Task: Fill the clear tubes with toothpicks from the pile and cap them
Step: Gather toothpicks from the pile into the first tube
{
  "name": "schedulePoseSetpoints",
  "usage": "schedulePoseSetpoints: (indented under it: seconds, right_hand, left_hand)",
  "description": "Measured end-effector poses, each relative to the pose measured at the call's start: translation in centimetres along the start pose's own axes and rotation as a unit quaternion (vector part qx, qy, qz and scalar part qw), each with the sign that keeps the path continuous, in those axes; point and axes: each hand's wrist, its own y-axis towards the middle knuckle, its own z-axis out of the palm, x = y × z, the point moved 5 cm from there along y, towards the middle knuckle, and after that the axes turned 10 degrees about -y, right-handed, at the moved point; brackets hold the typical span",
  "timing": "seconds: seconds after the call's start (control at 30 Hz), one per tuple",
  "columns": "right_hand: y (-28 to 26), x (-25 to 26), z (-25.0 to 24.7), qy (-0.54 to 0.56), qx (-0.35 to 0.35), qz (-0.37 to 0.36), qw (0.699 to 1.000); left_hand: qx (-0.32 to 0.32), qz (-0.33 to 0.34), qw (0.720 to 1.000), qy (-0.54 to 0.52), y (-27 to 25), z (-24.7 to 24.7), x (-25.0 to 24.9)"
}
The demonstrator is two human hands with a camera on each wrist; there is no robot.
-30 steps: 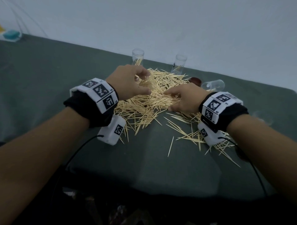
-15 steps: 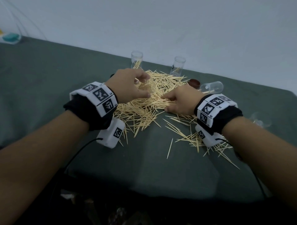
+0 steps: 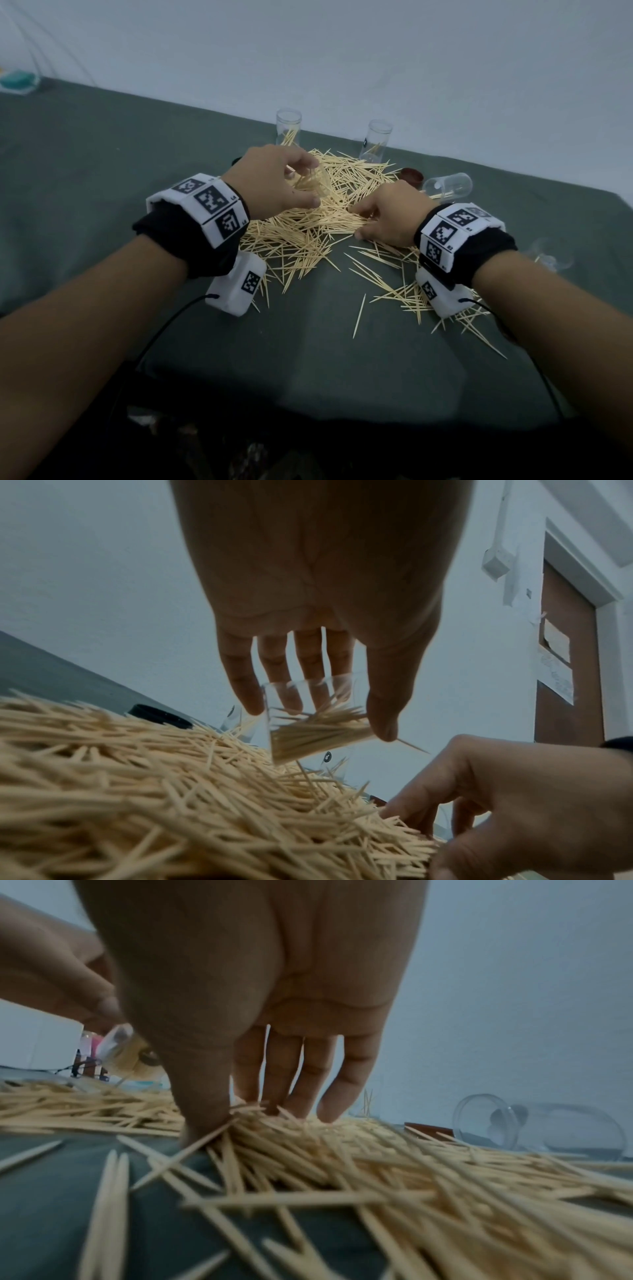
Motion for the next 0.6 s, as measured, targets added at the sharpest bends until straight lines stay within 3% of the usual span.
schedulePoseSetpoints:
  seconds: [0.3, 0.6]
  right_hand:
    - [0.29, 0.54, -0.01, -0.003, -0.018, -0.027, 0.999]
    - [0.12, 0.54, -0.45, 0.067, -0.045, -0.012, 0.997]
  left_hand:
    - [0.001, 0.000, 1.000, -0.002, -0.03, -0.04, 0.03]
    - [-0.001, -0.001, 1.000, 0.000, -0.04, -0.21, 0.05]
